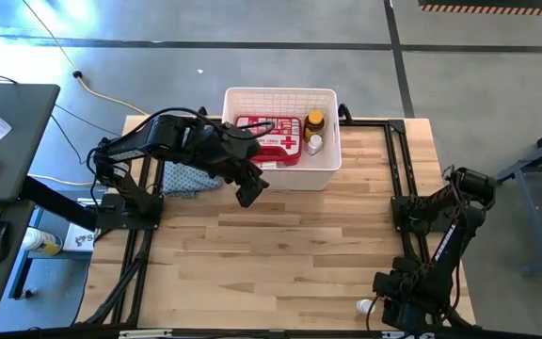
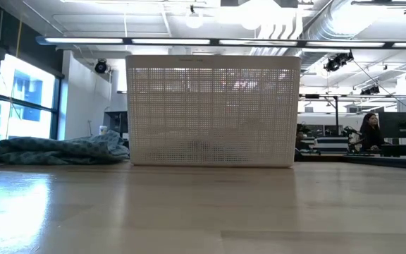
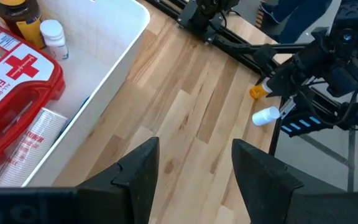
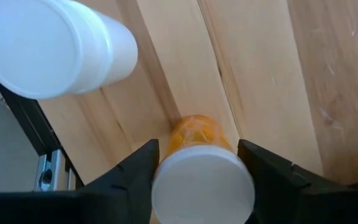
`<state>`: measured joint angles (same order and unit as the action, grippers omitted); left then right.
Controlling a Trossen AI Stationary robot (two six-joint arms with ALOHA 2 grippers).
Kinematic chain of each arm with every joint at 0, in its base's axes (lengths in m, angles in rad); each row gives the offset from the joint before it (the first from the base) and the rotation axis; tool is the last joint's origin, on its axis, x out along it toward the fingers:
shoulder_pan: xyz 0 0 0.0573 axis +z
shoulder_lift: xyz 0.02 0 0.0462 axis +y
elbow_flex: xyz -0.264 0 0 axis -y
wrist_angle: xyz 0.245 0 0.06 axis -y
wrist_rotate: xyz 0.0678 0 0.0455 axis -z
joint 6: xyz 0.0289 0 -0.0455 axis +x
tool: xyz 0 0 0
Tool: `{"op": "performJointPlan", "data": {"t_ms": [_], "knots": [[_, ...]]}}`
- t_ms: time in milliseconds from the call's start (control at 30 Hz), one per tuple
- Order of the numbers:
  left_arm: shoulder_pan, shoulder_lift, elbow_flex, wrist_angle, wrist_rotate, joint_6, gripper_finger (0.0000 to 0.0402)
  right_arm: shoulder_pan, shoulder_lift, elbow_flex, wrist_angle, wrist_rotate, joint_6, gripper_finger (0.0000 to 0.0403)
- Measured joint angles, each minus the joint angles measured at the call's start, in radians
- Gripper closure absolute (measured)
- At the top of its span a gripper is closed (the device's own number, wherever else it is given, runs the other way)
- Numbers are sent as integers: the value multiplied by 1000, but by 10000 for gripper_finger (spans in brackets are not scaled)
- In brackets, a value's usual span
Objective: Pick & place medical supplies in basket/bin
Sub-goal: Put the orange pill bottle into the white bin
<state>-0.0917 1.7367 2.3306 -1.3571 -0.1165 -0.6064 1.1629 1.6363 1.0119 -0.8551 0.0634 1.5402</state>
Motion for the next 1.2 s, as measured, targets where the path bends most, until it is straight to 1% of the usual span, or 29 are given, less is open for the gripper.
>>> {"op": "performJointPlan", "data": {"t_ms": [100, 167, 333, 500, 600, 733, 833, 900, 967, 1067, 1200], "knots": [[0, 0, 0, 0, 0, 0, 170, 0, -7, 0, -2, -10, 0, 188], [0, 0, 0, -3, 0, 0, 170, 0, -27, 0, -5, -10, 0, 185], [1, 0, 0, -6, 11, 12, 170, 0, -105, 0, -76, 7, 5, 213], [1, 0, 0, -6, 12, 26, 170, -15, -195, 0, -170, 28, 5, 214], [1, 0, 0, -6, 12, 27, 170, -65, -272, 0, -227, 31, 3, 207], [1, 0, 0, -6, 12, 56, 170, -206, -403, 0, -275, 58, -43, 197], [17, -4, 0, -7, 11, 72, 170, -348, -498, 1, -260, 85, -130, 207], [38, -17, 0, -14, 6, 79, 170, -446, -551, 16, -210, 110, -245, 213], [59, -34, 2, -12, -25, 84, 170, -535, -584, 48, -129, 134, -383, 213], [86, -70, 1, -2, -74, 110, 170, -669, -585, 131, -86, 165, -557, 209], [122, -128, 1, 7, -109, 133, 170, -846, -504, 297, -85, 175, -810, 200]]}}
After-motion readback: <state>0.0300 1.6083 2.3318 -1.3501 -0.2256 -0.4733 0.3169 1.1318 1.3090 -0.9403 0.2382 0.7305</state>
